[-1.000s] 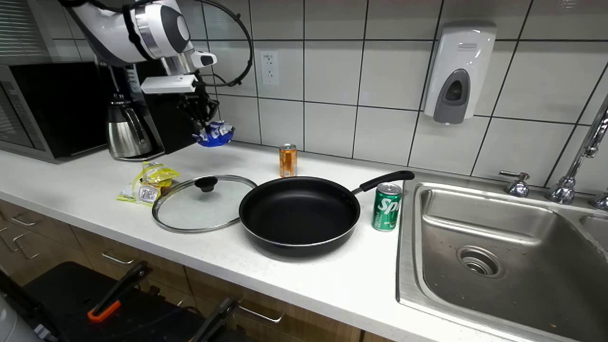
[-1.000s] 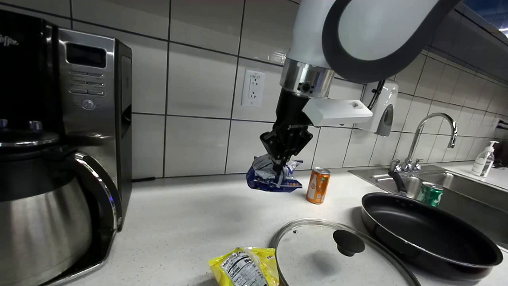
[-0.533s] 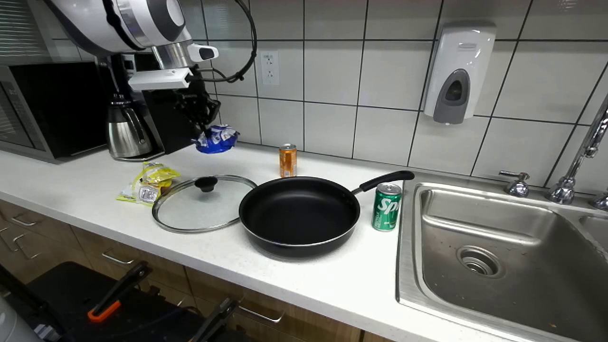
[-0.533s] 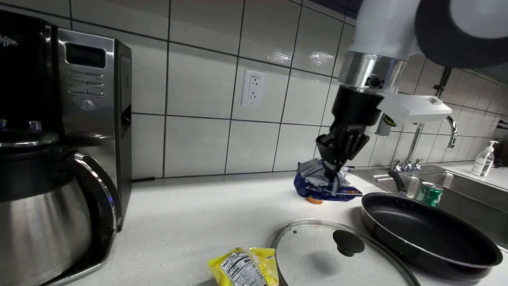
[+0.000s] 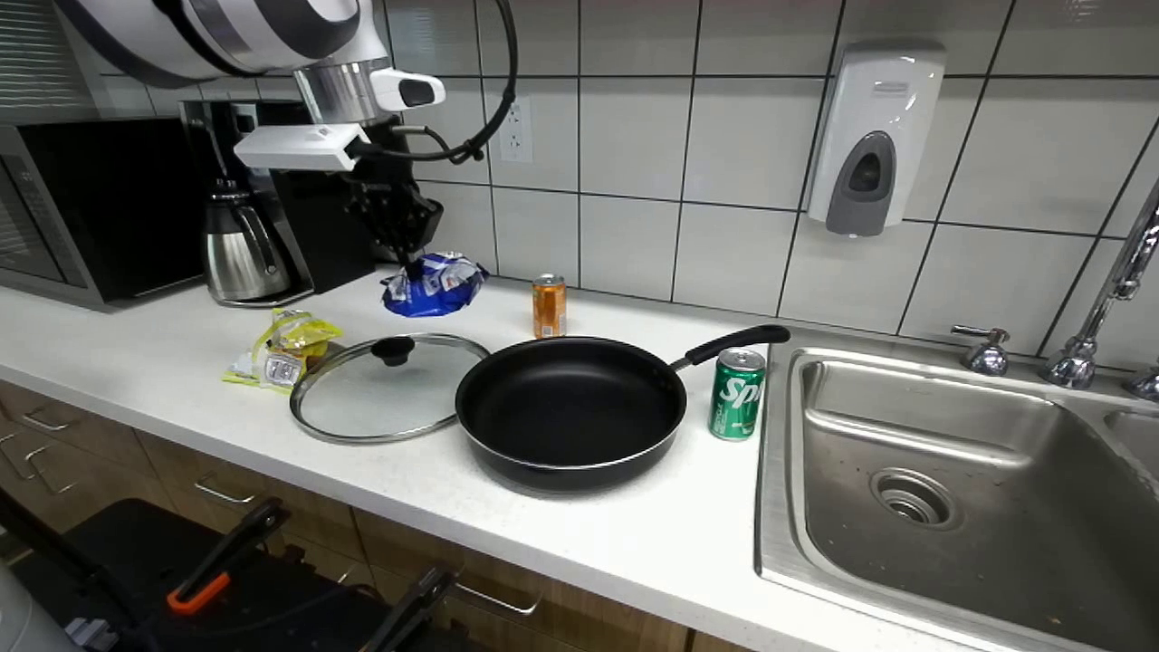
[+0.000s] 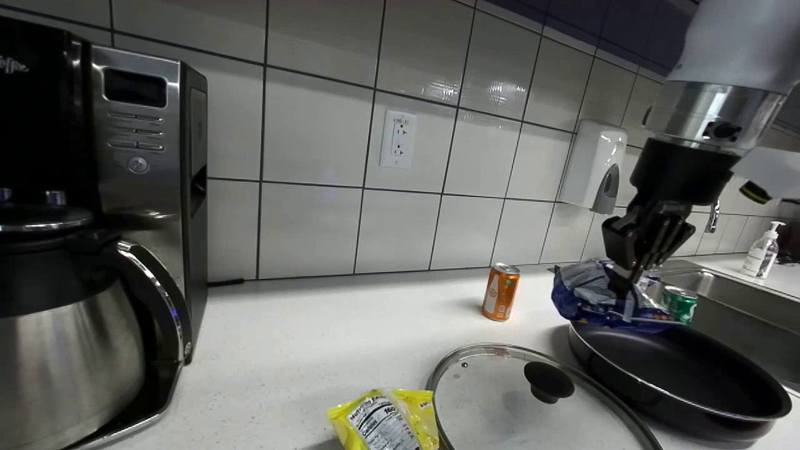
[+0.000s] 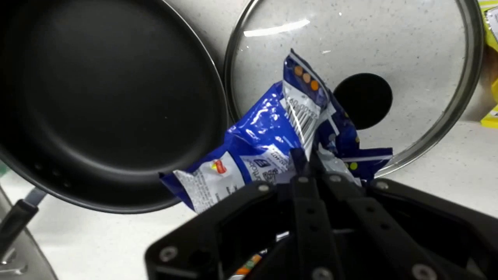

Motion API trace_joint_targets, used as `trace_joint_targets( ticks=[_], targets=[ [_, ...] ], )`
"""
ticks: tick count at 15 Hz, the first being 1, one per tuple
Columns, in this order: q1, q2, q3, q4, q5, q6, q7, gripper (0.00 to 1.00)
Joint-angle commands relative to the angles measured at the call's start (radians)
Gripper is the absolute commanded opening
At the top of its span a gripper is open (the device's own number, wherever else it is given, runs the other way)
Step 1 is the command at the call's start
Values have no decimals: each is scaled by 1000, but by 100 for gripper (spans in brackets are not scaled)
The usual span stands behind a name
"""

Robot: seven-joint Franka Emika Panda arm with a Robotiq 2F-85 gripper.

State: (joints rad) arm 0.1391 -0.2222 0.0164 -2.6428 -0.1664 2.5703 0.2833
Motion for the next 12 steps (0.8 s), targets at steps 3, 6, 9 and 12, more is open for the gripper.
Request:
trace_joint_targets(
  ticks=[3, 6, 9, 12],
  targets=[
    [-125, -113, -34, -125, 66, 28, -55, 0],
    [-198, -81, -68, -126, 54, 50, -59, 0],
    [-246, -30, -104, -107, 64, 78, -77, 0],
    [-279, 26, -117, -94, 57, 115, -62, 0]
  ],
)
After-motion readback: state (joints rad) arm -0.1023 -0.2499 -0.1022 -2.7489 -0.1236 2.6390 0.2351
